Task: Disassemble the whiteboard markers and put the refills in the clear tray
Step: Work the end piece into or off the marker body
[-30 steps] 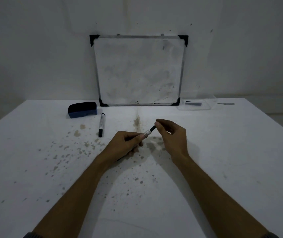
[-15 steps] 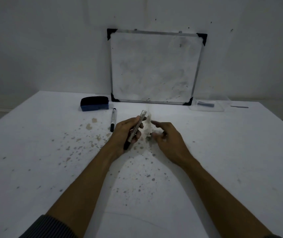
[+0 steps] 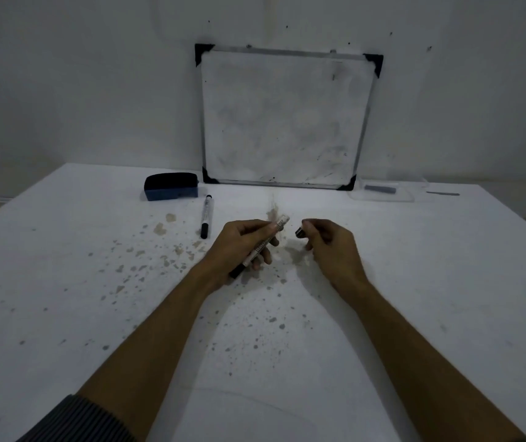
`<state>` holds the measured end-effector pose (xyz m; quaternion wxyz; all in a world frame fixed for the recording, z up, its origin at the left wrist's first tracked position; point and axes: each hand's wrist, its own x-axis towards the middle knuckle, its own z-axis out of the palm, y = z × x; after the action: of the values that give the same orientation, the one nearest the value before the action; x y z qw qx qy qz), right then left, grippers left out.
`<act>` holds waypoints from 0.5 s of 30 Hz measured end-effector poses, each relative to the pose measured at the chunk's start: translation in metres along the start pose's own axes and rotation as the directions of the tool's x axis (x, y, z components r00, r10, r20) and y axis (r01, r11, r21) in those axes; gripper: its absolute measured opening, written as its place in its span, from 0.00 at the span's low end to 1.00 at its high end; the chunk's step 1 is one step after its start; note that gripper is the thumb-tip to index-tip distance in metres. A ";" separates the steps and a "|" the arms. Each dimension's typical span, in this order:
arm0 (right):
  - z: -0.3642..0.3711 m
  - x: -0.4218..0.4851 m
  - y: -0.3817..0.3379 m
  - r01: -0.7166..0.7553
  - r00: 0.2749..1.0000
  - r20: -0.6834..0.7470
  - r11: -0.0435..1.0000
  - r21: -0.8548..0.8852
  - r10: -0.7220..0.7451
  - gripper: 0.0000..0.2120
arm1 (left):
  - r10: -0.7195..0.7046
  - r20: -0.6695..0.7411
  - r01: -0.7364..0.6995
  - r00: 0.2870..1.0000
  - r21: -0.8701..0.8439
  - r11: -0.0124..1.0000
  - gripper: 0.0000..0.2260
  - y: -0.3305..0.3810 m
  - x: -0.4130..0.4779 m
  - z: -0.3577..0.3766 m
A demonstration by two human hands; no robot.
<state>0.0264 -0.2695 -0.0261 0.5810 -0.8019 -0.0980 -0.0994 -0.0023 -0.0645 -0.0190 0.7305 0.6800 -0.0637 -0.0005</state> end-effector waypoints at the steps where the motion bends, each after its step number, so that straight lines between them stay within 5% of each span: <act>1: -0.006 0.002 0.000 -0.052 0.999 -0.004 0.992 0.111 0.053 0.10 | 0.004 0.016 -0.004 1.000 0.022 1.000 0.08 0.000 0.000 0.000; 6: -0.025 0.009 0.001 -0.260 0.963 0.181 0.871 0.416 0.201 0.10 | 0.007 0.050 -0.010 0.999 0.070 0.998 0.10 0.001 -0.001 0.004; 15: -0.023 0.011 -0.001 -0.251 0.960 0.211 0.904 0.347 0.186 0.11 | 0.045 0.064 -0.057 0.997 0.186 0.981 0.12 0.000 -0.002 0.009</act>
<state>0.0351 -0.2902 -0.0152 0.7183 -0.6894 -0.0743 0.0567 -0.0056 -0.0730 -0.0189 0.6607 0.7436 -0.1027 0.0039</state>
